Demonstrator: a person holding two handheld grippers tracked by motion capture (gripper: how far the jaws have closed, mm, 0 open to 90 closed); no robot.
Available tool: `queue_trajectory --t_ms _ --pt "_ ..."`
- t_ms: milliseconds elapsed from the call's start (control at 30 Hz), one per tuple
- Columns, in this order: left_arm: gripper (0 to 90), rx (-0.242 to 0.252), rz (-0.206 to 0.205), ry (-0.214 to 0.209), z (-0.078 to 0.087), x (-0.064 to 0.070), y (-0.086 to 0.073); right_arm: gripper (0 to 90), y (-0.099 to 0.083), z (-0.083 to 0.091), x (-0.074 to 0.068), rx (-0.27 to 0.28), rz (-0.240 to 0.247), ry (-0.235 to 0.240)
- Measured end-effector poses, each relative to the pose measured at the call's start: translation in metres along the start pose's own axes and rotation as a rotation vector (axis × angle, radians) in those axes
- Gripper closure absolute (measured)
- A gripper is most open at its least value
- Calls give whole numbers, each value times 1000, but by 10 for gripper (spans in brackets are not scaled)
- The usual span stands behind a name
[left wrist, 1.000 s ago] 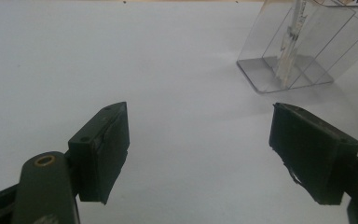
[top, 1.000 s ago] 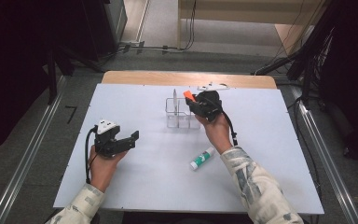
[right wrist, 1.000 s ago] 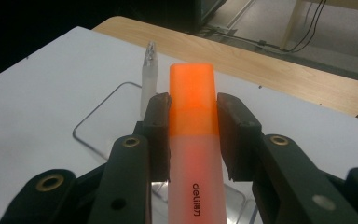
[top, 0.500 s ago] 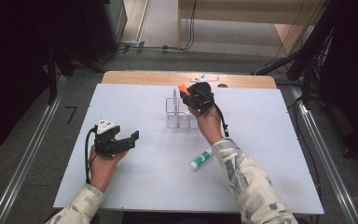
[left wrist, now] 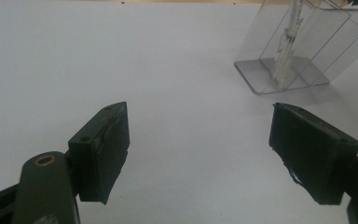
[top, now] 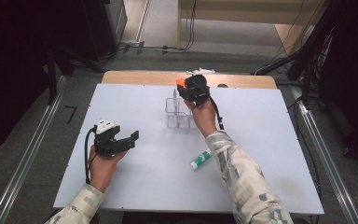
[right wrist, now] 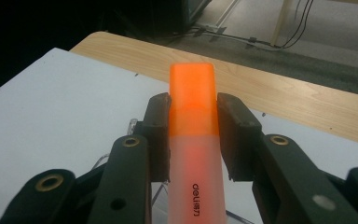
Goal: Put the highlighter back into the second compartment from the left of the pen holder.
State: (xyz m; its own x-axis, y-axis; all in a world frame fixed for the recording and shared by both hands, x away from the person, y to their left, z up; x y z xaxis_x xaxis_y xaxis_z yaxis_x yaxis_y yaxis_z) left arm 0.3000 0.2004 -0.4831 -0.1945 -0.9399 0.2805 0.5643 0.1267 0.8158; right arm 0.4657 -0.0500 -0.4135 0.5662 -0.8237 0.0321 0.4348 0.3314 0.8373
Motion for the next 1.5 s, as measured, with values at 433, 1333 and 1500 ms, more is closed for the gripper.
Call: queue_trajectory --t_ms 433,1333,1500 --pt "210 -3 2 1 0 -1 0 645 7 -5 -2 -4 -6 6" --pt "210 -3 3 2 0 -1 0 638 4 0 -2 -4 -31 26" --pt "210 -6 0 3 0 -1 0 599 -2 6 -2 0 -28 37"
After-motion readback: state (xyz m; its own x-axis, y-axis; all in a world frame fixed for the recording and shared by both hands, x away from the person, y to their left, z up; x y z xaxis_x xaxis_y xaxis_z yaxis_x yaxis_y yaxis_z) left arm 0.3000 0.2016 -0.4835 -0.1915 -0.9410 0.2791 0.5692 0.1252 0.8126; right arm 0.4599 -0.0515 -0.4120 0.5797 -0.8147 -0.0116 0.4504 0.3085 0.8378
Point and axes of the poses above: each handheld gripper's, and its own axes: z roughly backward along the jaws, y roughly out of its top, x roughly to its right, the point moved 2 cm from there along -z, roughly forward along the jaws, and after that the axes turned 7 degrees about z, right-handed, at the moved point
